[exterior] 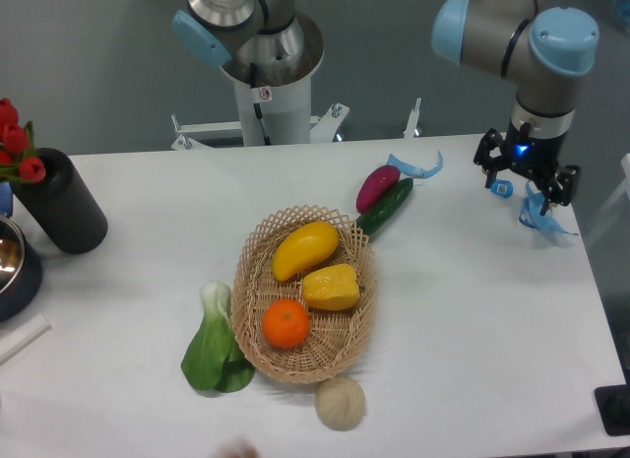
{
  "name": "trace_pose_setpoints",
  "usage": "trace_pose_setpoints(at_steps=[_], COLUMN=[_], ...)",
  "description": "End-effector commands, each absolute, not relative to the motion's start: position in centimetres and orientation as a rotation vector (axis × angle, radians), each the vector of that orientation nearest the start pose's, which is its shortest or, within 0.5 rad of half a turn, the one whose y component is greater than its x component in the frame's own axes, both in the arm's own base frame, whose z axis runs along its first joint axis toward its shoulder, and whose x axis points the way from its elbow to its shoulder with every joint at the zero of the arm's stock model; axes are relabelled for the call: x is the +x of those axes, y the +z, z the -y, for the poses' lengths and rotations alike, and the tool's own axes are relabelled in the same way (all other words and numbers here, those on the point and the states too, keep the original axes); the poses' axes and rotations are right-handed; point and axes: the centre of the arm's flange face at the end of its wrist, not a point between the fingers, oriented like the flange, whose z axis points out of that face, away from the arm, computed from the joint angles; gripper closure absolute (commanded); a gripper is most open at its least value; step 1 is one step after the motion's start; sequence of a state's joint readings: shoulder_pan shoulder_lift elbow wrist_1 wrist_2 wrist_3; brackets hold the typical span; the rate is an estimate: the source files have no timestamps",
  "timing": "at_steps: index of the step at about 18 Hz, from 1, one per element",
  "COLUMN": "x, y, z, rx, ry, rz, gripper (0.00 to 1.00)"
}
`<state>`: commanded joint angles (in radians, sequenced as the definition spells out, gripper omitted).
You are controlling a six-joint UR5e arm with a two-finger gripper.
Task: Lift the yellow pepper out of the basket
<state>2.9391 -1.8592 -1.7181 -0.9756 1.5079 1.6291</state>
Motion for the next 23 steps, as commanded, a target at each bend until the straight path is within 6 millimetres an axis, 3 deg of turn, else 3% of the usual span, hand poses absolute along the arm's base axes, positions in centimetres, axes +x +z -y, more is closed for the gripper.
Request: trace_pose_setpoints(at_steps=[12, 18, 21, 23], x=[-54.1, -51.2, -49.2, -48.5], y=[32.0, 32.7, 32.4, 32.3], z=[-26.0, -26.2, -28.6, -29.8], rx=[-3.021, -3.041, -3.036, -3.021], ry=[0.222, 0.22, 0.209, 0.186], rz=[-0.405, -0.363, -0.276, -0.093], gripper=[0.0, 0.0, 0.0, 0.0])
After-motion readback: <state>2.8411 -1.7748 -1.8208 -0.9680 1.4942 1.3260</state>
